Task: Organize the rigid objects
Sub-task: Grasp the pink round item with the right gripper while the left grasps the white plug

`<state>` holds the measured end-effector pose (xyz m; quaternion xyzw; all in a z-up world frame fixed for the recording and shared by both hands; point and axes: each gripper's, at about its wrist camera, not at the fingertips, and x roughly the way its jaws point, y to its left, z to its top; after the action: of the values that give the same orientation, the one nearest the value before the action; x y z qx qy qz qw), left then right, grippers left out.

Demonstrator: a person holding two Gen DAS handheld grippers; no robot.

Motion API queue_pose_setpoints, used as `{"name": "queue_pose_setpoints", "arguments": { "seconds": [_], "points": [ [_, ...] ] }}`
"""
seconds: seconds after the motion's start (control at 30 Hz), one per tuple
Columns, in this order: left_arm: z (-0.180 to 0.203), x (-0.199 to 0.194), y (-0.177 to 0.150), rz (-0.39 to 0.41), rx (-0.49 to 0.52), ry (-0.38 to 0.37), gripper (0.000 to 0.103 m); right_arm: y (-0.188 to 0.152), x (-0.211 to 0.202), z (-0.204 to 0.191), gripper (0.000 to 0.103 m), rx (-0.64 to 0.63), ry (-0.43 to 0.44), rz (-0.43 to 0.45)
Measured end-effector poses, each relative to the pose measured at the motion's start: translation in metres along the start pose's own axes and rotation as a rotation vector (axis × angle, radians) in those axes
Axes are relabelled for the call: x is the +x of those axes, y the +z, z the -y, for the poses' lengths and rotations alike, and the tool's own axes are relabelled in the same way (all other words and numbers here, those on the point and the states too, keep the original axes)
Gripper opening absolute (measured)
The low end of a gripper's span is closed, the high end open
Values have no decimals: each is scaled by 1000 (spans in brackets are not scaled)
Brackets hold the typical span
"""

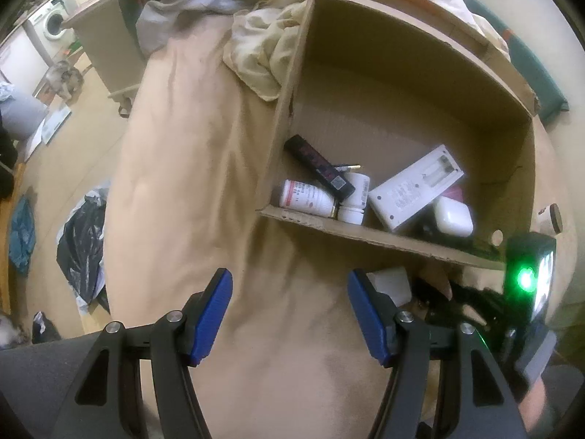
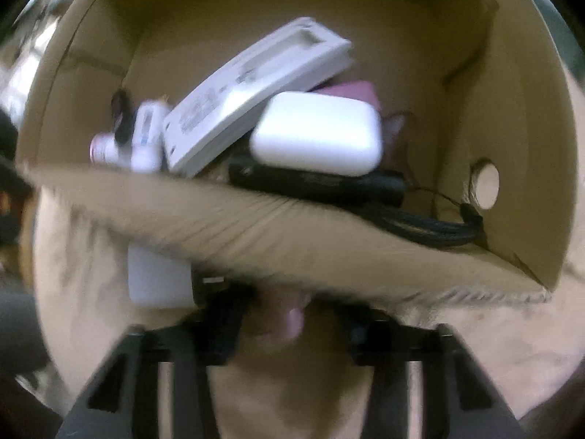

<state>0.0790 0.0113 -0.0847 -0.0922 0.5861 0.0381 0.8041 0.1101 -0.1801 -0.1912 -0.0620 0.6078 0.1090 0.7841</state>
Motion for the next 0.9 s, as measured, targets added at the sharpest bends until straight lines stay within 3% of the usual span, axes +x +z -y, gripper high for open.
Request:
{"name": "queue_pose_setpoints", "arguments": {
  "seconds": [0.27,0.4,0.53,0.77,0.9],
  "points": [
    [4,-3,1,9,8,-3,62,-7,-49,1,30,-44,62,42],
    [2,-1,1,4,0,-8,62,-8,-90,20,27,-50,167,80],
    [4,0,0,8,16,5,62,-8,-123,22,25,-90,213,166],
    [7,5,-3,9,59,12,62,-17,-131,37,25,-8,287,250],
    [15,13,-6,-19,83,37,66,-15,-154,45,25,7,307,342]
  ]
}}
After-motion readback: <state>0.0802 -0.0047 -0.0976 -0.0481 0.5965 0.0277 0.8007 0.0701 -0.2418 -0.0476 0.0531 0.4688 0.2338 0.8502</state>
